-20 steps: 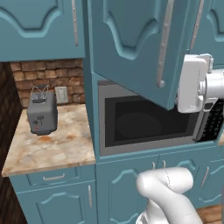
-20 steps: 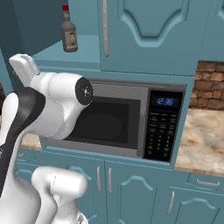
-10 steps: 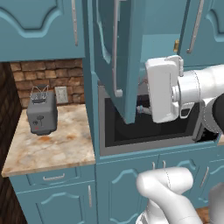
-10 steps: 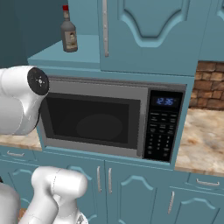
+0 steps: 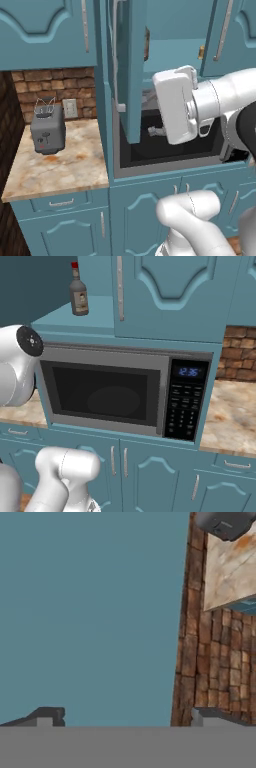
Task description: Get the candle and the liquor from the cabinet and move them to the dining counter.
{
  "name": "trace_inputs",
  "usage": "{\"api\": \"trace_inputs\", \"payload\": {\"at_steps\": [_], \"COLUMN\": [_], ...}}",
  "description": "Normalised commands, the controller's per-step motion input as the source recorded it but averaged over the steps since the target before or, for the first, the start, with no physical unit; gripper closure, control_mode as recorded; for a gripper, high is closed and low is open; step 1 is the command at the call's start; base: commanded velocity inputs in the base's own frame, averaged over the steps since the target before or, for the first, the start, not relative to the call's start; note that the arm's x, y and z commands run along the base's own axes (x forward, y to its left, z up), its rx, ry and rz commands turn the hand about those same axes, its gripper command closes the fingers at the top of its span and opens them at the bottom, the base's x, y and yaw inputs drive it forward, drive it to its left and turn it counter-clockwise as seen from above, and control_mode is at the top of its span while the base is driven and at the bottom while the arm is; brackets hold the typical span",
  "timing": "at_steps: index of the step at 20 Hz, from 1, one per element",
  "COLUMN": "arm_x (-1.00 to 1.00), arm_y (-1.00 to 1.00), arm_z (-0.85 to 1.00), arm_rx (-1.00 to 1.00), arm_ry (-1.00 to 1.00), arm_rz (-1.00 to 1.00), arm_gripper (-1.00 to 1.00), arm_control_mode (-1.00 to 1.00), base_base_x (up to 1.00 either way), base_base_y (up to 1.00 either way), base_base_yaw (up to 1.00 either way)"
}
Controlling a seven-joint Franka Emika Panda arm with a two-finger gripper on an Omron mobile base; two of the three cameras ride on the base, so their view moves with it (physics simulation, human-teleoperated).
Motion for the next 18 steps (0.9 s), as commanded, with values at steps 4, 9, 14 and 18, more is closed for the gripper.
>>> {"api": "trace_inputs", "payload": {"at_steps": [4,9,14,18], "arm_x": [-0.02,-0.23,-0.28,-0.07], "arm_y": [0.0,-0.43,-0.54,-0.56], "arm_z": [0.0,0.12,0.11,0.14], "arm_rx": [0.0,-0.03,-0.05,-0.09], "arm_ry": [-0.03,-0.17,-0.24,-0.25], "arm_rz": [-0.03,-0.13,-0.22,-0.18], "arm_gripper": [-1.0,-1.0,-1.0,-1.0], "arm_control_mode": [-1.0,-1.0,-1.0,-1.0], "base_base_x": [0.0,0.0,0.0,0.0], "base_base_y": [0.0,0.0,0.0,0.0], "base_base_yaw": [0.0,0.0,0.0,0.0]}}
